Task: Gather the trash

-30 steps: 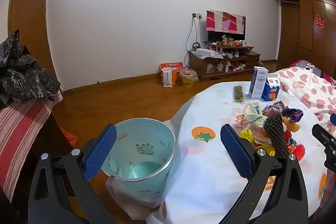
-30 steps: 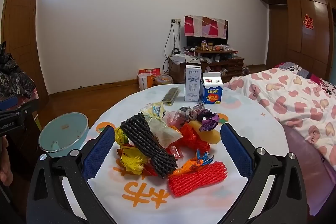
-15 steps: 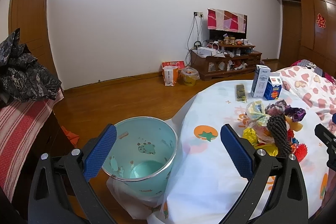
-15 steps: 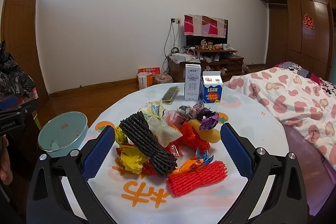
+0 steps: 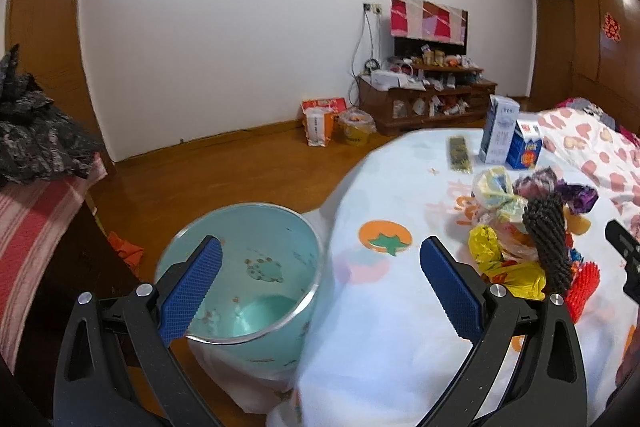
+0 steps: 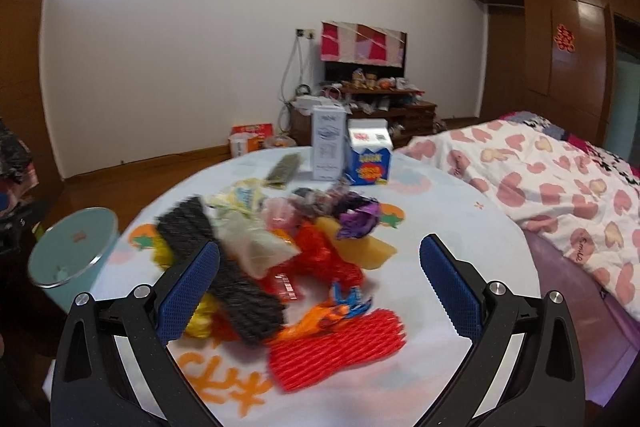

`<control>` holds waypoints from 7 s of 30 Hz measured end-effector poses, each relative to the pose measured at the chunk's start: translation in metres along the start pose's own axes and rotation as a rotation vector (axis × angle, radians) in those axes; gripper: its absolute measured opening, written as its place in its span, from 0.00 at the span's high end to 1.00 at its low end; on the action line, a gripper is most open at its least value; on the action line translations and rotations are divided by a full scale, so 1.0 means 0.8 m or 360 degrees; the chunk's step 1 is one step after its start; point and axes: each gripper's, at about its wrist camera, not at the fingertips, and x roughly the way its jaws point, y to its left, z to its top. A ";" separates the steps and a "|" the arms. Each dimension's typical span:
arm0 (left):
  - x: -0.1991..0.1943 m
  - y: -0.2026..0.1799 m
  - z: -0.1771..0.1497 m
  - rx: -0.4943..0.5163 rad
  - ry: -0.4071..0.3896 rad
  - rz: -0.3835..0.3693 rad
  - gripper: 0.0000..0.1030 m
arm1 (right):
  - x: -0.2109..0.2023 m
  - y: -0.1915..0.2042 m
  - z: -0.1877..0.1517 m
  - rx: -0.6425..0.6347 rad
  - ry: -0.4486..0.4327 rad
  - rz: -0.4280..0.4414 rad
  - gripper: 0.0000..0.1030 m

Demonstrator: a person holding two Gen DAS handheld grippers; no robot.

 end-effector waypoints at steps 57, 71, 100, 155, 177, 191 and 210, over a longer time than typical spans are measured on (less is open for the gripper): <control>0.064 -0.139 -0.066 0.0299 0.0379 -0.0410 0.74 | 0.021 -0.119 -0.077 -0.0004 0.0089 -0.0117 0.05; 0.036 -0.095 -0.021 0.0278 0.0149 -0.0391 0.89 | 0.085 -0.142 -0.006 0.0043 0.0273 -0.0113 0.36; 0.044 -0.030 -0.013 0.0160 0.0134 -0.0239 0.89 | 0.114 -0.130 0.039 0.0036 0.0325 -0.0079 0.94; 0.019 0.134 -0.031 -0.0120 0.0095 0.0237 0.89 | 0.122 0.265 0.051 -0.0624 0.0091 0.0836 0.94; 0.027 0.162 -0.042 -0.0194 0.0150 0.0293 0.88 | 0.116 0.304 0.037 -0.0751 0.0112 0.0923 0.94; 0.030 0.158 -0.045 -0.0196 0.0160 0.0271 0.61 | 0.109 0.316 0.028 -0.0823 0.0136 0.1003 0.72; 0.029 0.109 -0.042 -0.0105 0.0198 0.0179 0.39 | 0.082 0.236 0.047 -0.0717 0.0117 0.0850 0.56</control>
